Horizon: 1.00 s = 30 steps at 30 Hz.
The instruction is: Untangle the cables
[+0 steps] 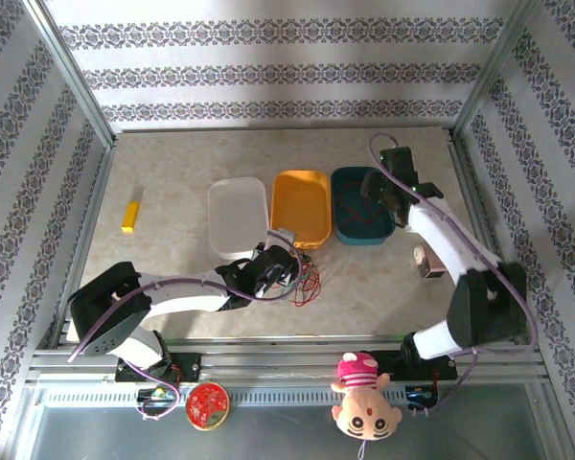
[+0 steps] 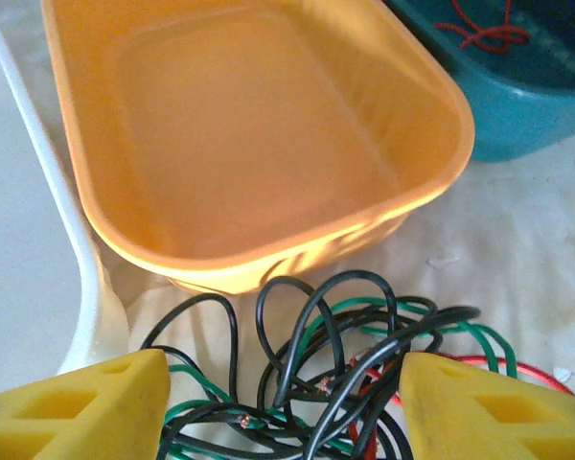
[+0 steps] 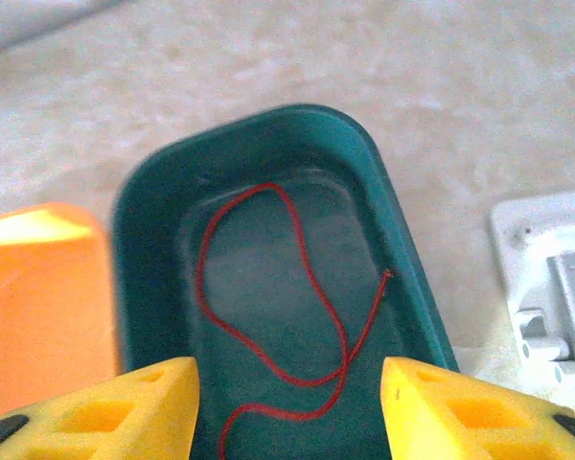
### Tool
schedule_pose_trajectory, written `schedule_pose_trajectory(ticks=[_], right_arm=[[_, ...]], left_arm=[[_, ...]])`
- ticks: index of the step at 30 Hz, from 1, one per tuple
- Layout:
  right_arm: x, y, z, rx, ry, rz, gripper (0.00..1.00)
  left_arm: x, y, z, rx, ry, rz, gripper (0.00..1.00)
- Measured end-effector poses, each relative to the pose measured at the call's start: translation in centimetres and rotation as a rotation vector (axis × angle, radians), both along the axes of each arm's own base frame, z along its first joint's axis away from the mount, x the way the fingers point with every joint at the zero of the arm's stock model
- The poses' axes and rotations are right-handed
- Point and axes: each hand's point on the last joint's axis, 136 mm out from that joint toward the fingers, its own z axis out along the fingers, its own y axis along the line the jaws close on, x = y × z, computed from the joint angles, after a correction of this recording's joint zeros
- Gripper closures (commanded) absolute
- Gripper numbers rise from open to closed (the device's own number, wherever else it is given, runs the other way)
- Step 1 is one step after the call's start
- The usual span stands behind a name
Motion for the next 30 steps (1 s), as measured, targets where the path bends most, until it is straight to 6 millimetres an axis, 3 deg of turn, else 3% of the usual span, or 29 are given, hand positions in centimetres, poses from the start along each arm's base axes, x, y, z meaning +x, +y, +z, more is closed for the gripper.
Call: schedule_pose_trajectory(ticks=[3, 7, 10, 17, 26, 28, 30], right_arm=[[-3.5, 4.7, 0.1, 0.014, -0.006, 0.19, 0.49], [-10.9, 12.9, -4.6, 0.055, 0.151, 0.556, 0.51], [-15.6, 15.7, -7.9, 0.069, 0.287, 0.713, 0.55], [-17.3, 16.2, -11.8, 0.074, 0.437, 0.748, 0.6], [-17.6, 15.2, -13.5, 0.083, 0.474, 0.724, 0.62], [-17.6, 14.5, -14.0, 0.088, 0.485, 0.702, 0.65], [-17.6, 14.2, -14.3, 0.097, 0.491, 0.684, 0.75]], left_arm=[[0.1, 0.1, 0.2, -0.007, -0.009, 0.009, 0.33], [0.1, 0.1, 0.2, -0.011, -0.01, 0.012, 0.33], [0.1, 0.1, 0.2, -0.011, -0.01, 0.012, 0.33], [0.2, 0.5, -1.0, 0.023, 0.002, 0.028, 0.33], [0.2, 0.6, -2.1, 0.049, 0.016, 0.03, 0.33], [0.2, 0.6, -2.4, 0.057, 0.021, 0.03, 0.33], [0.1, 0.6, -2.7, 0.062, 0.025, 0.03, 0.33]])
